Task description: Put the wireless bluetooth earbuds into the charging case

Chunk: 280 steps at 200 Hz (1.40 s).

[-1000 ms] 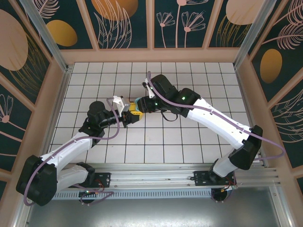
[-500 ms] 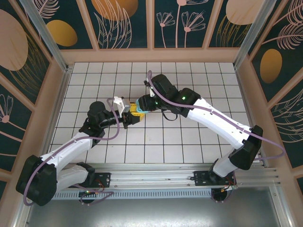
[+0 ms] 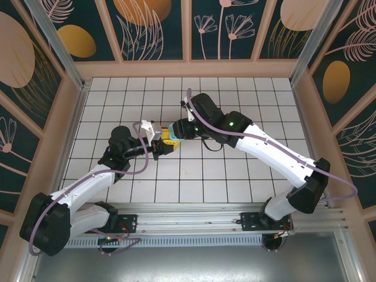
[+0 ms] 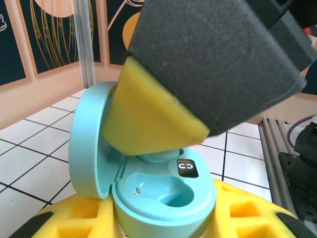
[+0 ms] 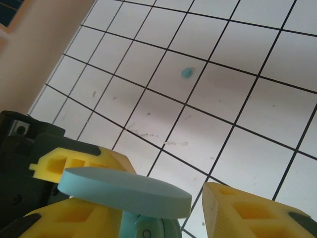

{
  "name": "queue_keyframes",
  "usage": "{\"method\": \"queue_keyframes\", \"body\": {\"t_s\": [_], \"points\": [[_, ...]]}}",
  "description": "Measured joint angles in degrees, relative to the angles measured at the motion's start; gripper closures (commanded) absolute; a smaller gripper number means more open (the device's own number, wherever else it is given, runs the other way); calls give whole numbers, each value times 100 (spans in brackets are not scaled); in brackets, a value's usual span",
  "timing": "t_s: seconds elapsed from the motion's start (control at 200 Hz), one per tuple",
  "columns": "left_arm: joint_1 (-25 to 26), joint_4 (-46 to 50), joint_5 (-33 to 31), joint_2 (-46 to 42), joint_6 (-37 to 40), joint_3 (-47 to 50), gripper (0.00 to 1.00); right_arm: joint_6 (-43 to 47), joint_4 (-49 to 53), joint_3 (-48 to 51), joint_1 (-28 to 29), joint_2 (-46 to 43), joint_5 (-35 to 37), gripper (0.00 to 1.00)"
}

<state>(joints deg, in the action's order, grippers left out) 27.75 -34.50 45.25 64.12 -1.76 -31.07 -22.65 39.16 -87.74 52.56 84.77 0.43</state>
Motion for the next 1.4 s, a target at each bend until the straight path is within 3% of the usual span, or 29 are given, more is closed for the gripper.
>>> {"method": "queue_keyframes", "body": {"t_s": [0.566, 0.751, 0.971, 1.181, 1.401], "points": [[2, 24, 81, 4, -4, 0, 100, -76, -129, 96, -203, -470, -319, 53], [2, 46, 79, 4, -4, 2, 100, -313, -212, 203, -1023, -841, -426, 53], [2, 52, 79, 2, -4, 2, 100, -540, -789, 1093, -1996, -938, -916, 54], [2, 181, 79, -24, 0, 2, 100, -619, -1585, 1174, -2330, 334, -1565, 59], [2, 387, 74, -116, 24, 0, 100, -490, -1919, -420, -2286, 2798, -2140, 63]]}}
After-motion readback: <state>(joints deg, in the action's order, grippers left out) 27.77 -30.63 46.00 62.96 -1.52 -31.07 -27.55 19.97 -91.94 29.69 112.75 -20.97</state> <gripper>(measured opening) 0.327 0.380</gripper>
